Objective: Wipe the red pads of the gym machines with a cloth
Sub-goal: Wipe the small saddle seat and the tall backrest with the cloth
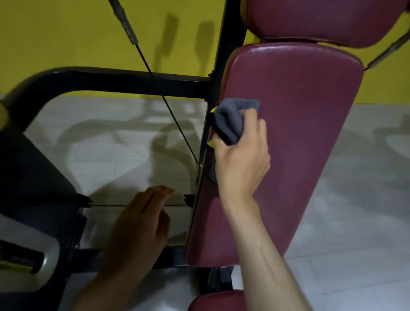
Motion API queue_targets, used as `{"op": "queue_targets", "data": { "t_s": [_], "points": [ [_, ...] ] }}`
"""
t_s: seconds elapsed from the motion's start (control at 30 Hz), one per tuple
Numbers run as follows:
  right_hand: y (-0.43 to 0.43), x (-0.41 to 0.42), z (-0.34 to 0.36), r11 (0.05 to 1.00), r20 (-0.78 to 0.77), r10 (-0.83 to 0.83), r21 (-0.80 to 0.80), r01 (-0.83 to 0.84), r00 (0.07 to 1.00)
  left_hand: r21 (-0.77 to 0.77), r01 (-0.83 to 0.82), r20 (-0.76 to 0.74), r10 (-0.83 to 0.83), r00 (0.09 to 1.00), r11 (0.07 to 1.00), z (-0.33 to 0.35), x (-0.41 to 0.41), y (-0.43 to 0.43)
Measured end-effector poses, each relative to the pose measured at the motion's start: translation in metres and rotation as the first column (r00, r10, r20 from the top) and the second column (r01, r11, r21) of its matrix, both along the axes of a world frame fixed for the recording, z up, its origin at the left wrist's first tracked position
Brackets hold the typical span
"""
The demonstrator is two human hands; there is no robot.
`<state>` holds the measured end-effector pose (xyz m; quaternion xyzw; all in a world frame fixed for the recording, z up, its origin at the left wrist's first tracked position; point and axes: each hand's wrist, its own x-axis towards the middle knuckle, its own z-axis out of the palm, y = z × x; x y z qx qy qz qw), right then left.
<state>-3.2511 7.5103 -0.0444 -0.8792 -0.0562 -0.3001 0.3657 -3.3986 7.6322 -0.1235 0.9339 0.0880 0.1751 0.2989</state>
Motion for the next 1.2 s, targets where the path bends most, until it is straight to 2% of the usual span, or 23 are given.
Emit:
{"op": "queue_targets", "data": {
  "t_s": [0.1, 0.23, 0.37, 0.47, 0.53, 0.57, 0.63, 0.67, 0.7, 0.77, 0.8, 0.83, 0.9, 0.97, 1.0, 1.03, 1.07, 1.2],
  "points": [
    [0.000, -0.010, -0.040, 0.960, 0.070, 0.110, -0.265, -0.088, 0.992, -0.025, -0.037, -0.015, 0.037, 0.999, 0.999, -0.008, -0.001, -0.003],
    [-0.010, -0.038, -0.123, 0.818, 0.027, 0.285, -0.528, -0.229, 0.958, -0.081, -0.055, -0.073, 0.049, 0.996, 0.995, -0.027, -0.008, -0.011],
    [-0.033, -0.073, -0.228, 0.633, -0.197, 0.377, -0.659, -0.407, 0.905, -0.105, -0.065, -0.147, 0.049, 0.988, 0.992, -0.053, -0.022, -0.017],
    [-0.059, -0.100, -0.303, 0.522, -0.393, 0.395, -0.648, -0.554, 0.831, -0.138, -0.066, -0.179, 0.040, 0.983, 0.988, -0.077, -0.033, -0.020],
    [-0.078, -0.117, -0.347, 0.524, -0.534, 0.324, -0.586, -0.618, 0.781, -0.160, -0.045, -0.180, 0.016, 0.984, 0.986, -0.092, -0.039, -0.022],
    [-0.089, -0.126, -0.366, 0.584, -0.598, 0.269, -0.522, -0.622, 0.755, -0.155, -0.030, -0.179, 0.002, 0.984, 0.987, -0.100, -0.042, -0.022],
    [-0.108, -0.148, -0.391, 0.786, -0.718, 0.223, -0.267, -0.558, 0.659, -0.124, -0.020, -0.194, -0.005, 0.981, 0.992, -0.114, -0.048, -0.023],
    [-0.112, -0.159, -0.396, 0.887, -0.754, 0.255, -0.068, -0.458, 0.605, -0.107, -0.029, -0.206, 0.006, 0.979, 0.994, -0.120, -0.051, -0.023],
    [-0.111, -0.169, -0.403, 0.948, -0.765, 0.277, 0.121, -0.294, 0.581, -0.097, -0.047, -0.212, 0.025, 0.977, 0.994, -0.124, -0.054, -0.023],
    [-0.096, -0.179, -0.410, 0.922, -0.794, 0.306, 0.384, 0.042, 0.526, -0.104, -0.088, -0.208, 0.065, 0.976, 0.991, -0.130, -0.057, -0.023],
    [-0.081, -0.181, -0.414, 0.847, -0.806, 0.345, 0.489, 0.211, 0.481, -0.118, -0.105, -0.206, 0.079, 0.975, 0.987, -0.133, -0.058, -0.023],
    [-0.062, -0.181, -0.416, 0.724, -0.814, 0.386, 0.558, 0.405, 0.434, -0.133, -0.121, -0.206, 0.092, 0.974, 0.984, -0.134, -0.058, -0.023],
    [-0.026, -0.172, -0.415, 0.322, -0.740, 0.521, 0.632, 0.705, 0.426, -0.154, -0.143, -0.215, 0.108, 0.971, 0.978, -0.134, -0.053, -0.022],
    [0.000, -0.157, -0.403, -0.066, -0.654, 0.610, 0.521, 0.851, 0.447, -0.184, -0.159, -0.240, 0.113, 0.964, 0.970, -0.132, -0.047, -0.022],
    [0.007, -0.154, -0.403, -0.187, -0.617, 0.637, 0.458, 0.869, 0.462, -0.205, -0.166, -0.252, 0.112, 0.961, 0.964, -0.132, -0.043, -0.023],
    [0.010, -0.154, -0.404, -0.254, -0.593, 0.639, 0.438, 0.862, 0.490, -0.225, -0.177, -0.271, 0.113, 0.956, 0.958, -0.131, -0.040, -0.025],
    [0.010, -0.154, -0.402, -0.268, -0.592, 0.636, 0.432, 0.861, 0.495, -0.235, -0.189, -0.296, 0.115, 0.948, 0.953, -0.131, -0.037, -0.027],
    [-0.011, -0.143, -0.399, -0.254, -0.647, 0.610, 0.386, 0.887, 0.457, -0.248, -0.201, -0.314, 0.118, 0.942, 0.948, -0.134, -0.029, -0.035]
  ]
}}
